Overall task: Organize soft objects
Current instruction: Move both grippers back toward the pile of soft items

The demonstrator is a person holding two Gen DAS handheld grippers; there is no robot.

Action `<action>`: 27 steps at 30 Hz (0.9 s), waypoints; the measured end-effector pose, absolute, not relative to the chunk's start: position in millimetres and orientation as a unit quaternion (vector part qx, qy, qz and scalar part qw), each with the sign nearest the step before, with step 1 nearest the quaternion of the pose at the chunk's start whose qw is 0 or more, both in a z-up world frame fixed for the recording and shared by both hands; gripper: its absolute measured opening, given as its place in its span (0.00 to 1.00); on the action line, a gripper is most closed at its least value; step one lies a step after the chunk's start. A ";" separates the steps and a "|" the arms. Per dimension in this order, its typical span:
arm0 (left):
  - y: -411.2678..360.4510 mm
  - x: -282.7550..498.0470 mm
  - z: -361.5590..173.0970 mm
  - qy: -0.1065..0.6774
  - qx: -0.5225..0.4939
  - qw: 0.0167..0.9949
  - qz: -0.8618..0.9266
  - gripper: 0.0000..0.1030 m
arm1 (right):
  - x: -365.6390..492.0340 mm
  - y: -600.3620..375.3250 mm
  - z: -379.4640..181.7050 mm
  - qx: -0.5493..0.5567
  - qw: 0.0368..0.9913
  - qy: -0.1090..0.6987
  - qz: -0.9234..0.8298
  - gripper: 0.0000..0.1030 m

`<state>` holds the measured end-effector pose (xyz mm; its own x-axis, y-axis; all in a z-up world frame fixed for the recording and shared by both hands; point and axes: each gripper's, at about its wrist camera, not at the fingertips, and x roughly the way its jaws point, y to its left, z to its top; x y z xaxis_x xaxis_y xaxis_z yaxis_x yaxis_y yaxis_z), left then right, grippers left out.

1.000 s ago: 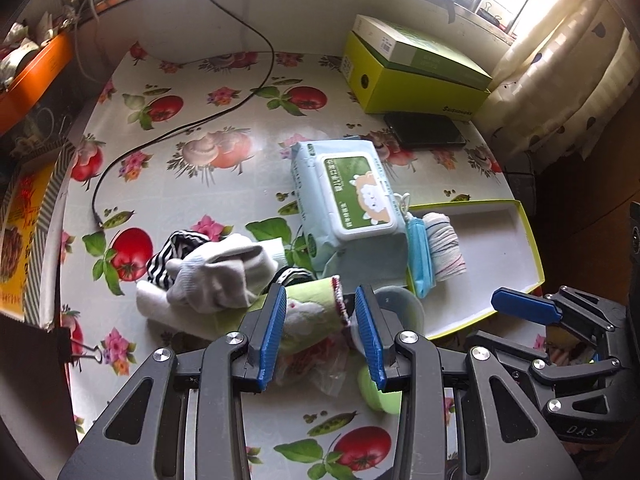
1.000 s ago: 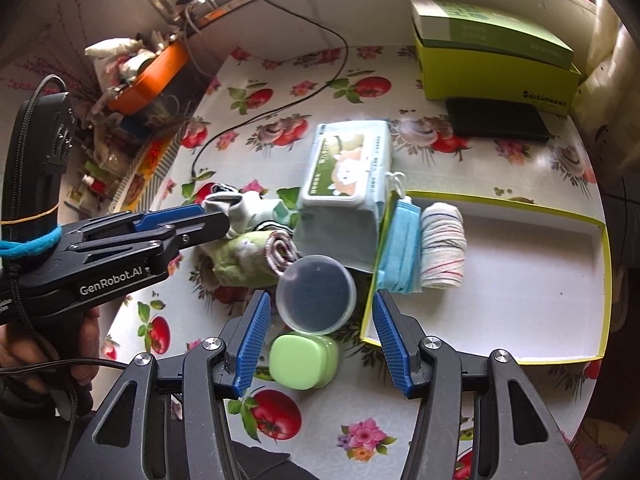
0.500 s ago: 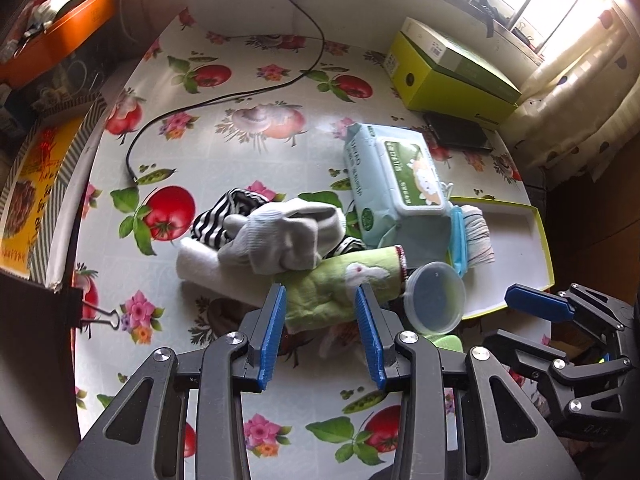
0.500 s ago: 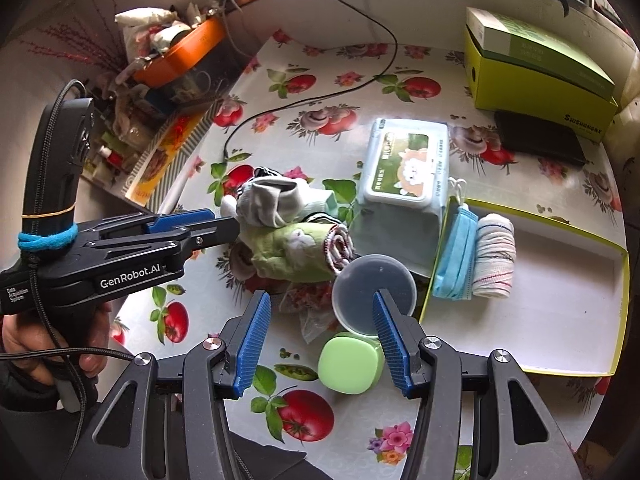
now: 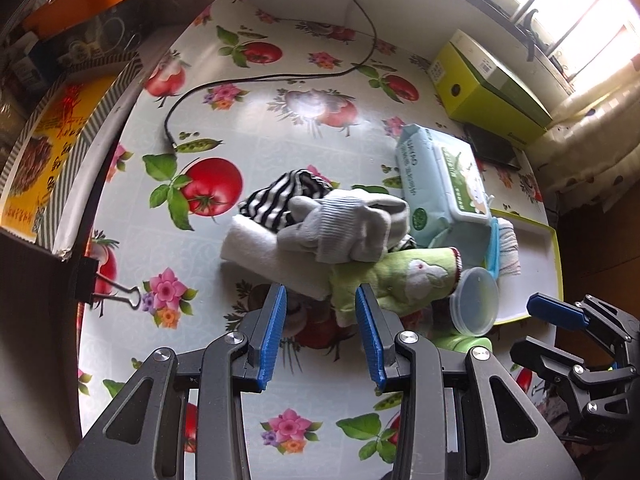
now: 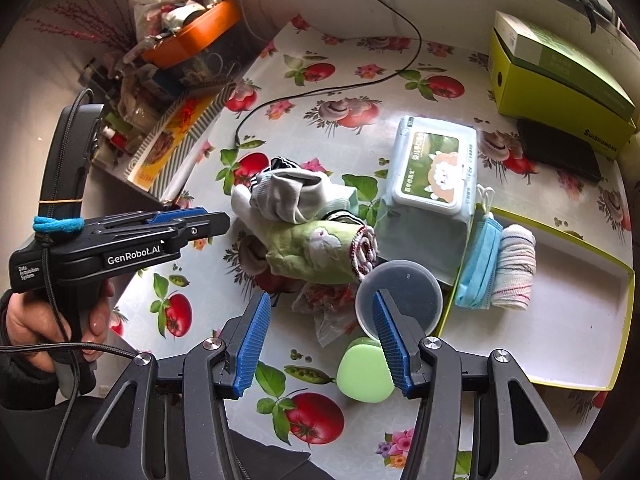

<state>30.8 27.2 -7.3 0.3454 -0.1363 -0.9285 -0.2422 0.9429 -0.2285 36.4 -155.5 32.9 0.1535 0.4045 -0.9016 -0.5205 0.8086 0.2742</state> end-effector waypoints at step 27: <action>93.9 34.7 -44.4 0.577 -0.236 0.778 0.072 0.36 | 115.0 -43.5 -28.6 -0.169 0.712 0.577 0.362 0.58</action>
